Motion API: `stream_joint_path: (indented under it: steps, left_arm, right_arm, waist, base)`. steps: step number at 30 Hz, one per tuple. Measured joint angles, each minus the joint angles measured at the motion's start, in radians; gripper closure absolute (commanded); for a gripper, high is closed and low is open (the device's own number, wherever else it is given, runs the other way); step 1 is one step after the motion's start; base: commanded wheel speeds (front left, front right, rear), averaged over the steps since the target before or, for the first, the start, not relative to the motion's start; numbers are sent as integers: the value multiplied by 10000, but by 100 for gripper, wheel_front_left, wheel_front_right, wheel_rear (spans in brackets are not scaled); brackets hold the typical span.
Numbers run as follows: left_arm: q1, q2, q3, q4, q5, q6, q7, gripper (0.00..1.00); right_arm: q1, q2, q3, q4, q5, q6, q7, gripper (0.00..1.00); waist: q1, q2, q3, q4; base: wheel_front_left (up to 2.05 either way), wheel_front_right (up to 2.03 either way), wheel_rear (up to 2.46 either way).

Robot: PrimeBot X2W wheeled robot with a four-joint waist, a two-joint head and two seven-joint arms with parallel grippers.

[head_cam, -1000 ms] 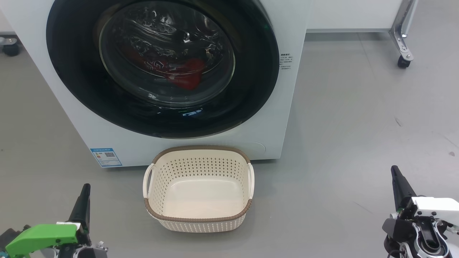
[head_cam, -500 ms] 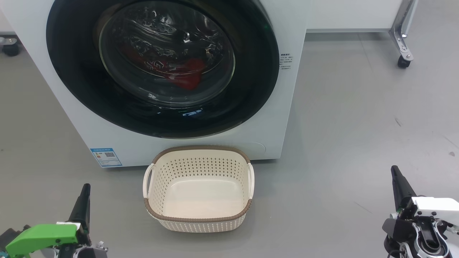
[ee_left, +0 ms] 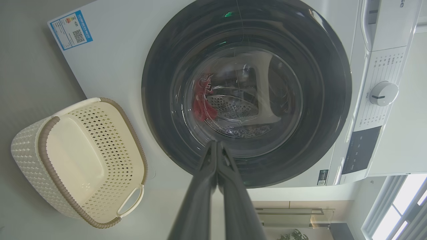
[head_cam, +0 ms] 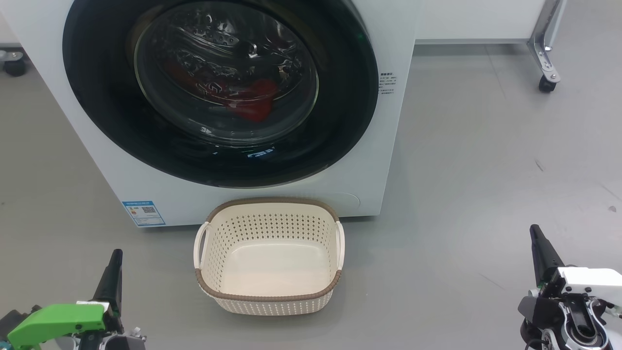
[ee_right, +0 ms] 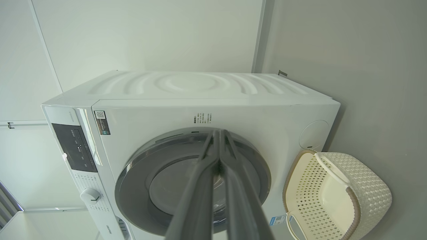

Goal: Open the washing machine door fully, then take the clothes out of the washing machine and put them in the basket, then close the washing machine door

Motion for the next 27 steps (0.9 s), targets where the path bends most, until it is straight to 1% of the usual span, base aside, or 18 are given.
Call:
stream_joint_path:
  steps: [27]
  left_arm:
    - [0, 0, 2, 0, 0, 0, 0, 100]
  right_arm:
    - [0, 0, -6, 0, 0, 0, 0, 100]
  waist:
    - [0, 0, 0, 0]
  base:
    - [0, 0, 0]
